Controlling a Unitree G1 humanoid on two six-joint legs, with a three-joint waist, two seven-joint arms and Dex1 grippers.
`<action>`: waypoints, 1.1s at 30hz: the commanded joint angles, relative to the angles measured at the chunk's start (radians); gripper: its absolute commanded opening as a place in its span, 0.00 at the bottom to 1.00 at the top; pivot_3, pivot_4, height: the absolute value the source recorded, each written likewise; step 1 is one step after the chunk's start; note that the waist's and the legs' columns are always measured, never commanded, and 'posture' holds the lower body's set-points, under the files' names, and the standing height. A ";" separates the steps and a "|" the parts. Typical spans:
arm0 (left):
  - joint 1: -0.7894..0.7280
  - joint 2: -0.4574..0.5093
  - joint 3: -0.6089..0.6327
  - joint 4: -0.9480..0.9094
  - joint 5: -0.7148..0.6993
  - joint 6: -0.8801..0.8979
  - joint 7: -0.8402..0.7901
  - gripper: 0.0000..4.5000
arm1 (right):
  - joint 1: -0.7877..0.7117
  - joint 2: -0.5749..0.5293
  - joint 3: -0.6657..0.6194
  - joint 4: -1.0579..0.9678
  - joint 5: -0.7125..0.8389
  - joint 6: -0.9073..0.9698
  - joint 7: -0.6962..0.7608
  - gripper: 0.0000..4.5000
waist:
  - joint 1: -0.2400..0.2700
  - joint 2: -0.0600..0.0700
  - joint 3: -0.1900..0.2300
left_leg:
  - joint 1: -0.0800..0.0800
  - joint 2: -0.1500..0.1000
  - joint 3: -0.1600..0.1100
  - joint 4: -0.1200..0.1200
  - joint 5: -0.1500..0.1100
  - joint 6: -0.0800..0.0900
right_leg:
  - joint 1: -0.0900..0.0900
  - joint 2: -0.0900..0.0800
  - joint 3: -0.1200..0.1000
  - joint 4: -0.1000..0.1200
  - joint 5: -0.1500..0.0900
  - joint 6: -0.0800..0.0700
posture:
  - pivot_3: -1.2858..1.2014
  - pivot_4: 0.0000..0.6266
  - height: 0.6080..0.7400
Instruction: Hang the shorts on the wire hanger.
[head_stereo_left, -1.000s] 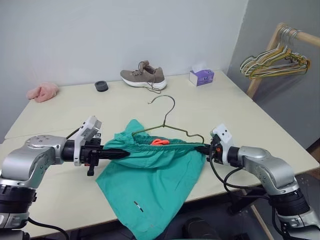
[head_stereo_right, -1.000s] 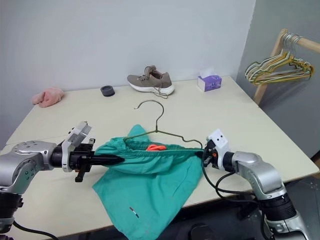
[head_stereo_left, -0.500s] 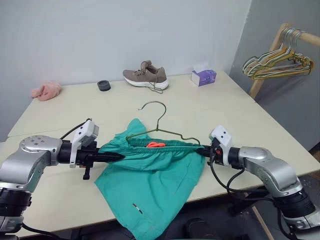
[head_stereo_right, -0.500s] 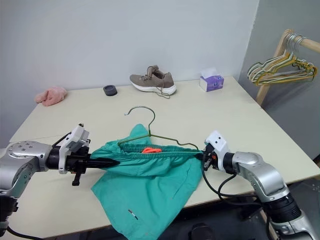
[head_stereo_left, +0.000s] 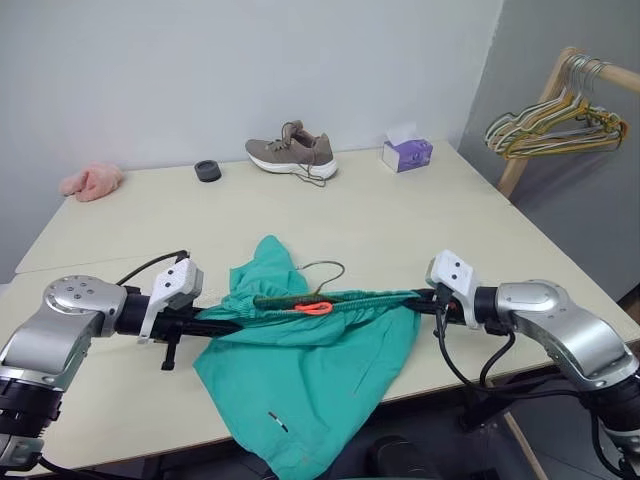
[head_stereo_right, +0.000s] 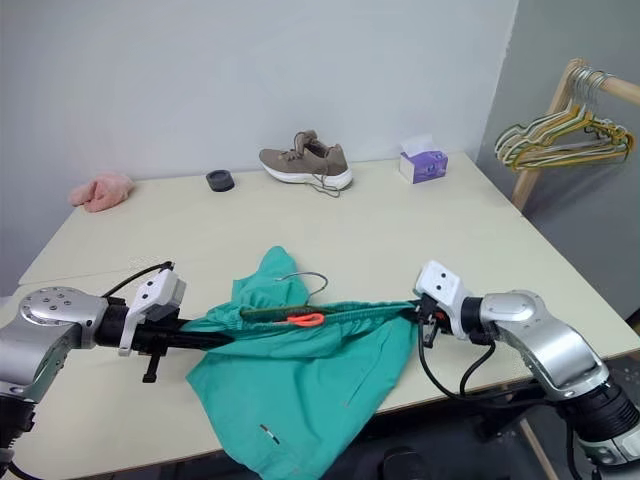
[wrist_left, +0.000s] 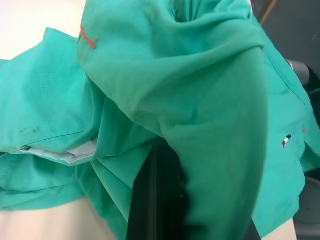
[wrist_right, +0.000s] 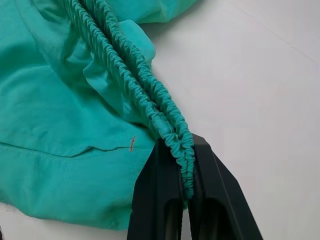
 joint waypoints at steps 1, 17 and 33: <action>-0.005 0.044 0.041 0.047 0.057 -0.005 0.029 0.00 | -0.039 -0.080 -0.032 0.021 -0.094 -0.003 0.014 0.00 | 0.000 0.000 0.000 | 0.000 0.000 0.000 0.000 0.000 0.000 | 0.000 0.000 0.000 0.000 0.000 0.000 | 0.43 0.00 1.00; -0.045 -0.092 -0.011 -0.059 0.017 0.083 0.058 0.00 | -0.162 0.019 0.034 -0.179 -0.079 0.082 0.098 0.65 | 0.000 0.000 0.000 | -0.001 0.000 -0.001 0.000 0.000 0.000 | 0.000 -0.001 -0.001 0.000 0.000 0.000 | 0.43 0.00 1.00; -0.067 -0.126 -0.012 -0.065 0.017 0.102 0.044 0.00 | -0.215 0.203 0.170 0.137 -0.204 0.031 0.082 0.83 | -0.024 0.000 0.000 | 0.000 0.000 -0.001 0.000 0.000 0.000 | 0.000 0.000 -0.001 0.001 0.000 0.000 | 0.43 0.00 1.00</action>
